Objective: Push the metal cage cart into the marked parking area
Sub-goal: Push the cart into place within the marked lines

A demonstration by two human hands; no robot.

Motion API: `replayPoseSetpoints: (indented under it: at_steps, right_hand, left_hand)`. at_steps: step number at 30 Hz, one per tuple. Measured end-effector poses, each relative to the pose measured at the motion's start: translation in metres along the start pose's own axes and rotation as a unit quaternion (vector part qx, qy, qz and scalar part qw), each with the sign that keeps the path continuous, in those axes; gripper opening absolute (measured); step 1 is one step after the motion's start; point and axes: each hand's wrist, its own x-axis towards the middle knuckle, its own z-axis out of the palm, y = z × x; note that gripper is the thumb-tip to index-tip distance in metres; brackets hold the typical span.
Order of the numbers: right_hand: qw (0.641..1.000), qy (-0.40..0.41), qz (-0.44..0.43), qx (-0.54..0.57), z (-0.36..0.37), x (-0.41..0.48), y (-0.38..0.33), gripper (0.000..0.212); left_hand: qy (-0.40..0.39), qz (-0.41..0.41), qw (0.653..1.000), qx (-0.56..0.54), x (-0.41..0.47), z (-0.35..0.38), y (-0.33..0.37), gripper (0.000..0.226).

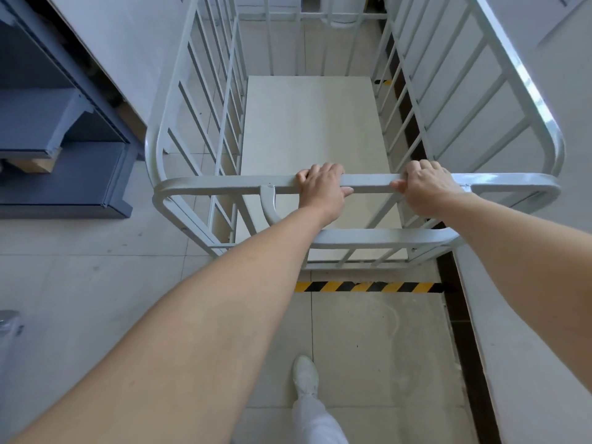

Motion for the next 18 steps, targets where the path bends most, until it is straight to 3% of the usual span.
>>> replayPoseSetpoints:
  at_steps: [7,12,15,18]
  right_hand:
    - [1.000,0.009,0.007,-0.011,0.007,-0.008,-0.007,0.052]
    - [0.998,-0.040,0.040,0.040,-0.005,-0.010,-0.015,0.051]
    - [0.996,-0.056,0.055,0.029,-0.013,-0.016,-0.029,0.057]
    - [0.999,-0.025,0.017,0.027,-0.012,-0.020,-0.064,0.059]
  left_hand:
    - [-0.009,0.004,1.000,0.001,-0.008,-0.001,-0.005,0.025]
    - [-0.091,0.043,0.995,-0.005,-0.005,-0.031,-0.024,0.039]
    - [-0.047,-0.005,0.999,0.003,-0.009,-0.070,-0.072,0.048]
    - [-0.066,-0.068,0.995,0.011,-0.029,-0.101,-0.128,0.052]
